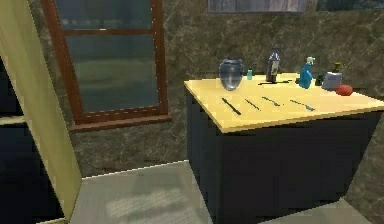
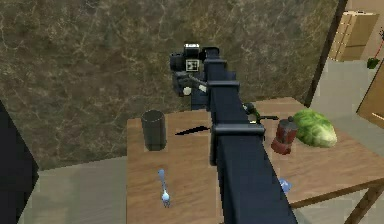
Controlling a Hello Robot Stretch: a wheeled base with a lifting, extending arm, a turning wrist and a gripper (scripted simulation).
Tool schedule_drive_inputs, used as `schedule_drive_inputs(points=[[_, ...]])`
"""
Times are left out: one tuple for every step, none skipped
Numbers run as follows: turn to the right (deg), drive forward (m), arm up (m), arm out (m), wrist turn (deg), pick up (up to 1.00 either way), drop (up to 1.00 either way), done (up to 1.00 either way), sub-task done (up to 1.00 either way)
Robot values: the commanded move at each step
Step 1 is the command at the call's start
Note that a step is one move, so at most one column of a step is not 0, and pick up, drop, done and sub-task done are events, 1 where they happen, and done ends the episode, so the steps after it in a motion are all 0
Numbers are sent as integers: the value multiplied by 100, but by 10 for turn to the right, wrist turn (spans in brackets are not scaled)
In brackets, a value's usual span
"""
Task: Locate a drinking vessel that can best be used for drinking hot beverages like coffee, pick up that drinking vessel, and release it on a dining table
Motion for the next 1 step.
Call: schedule_drive_inputs(points=[[0,0,0,0,0,0,0,100,0]])
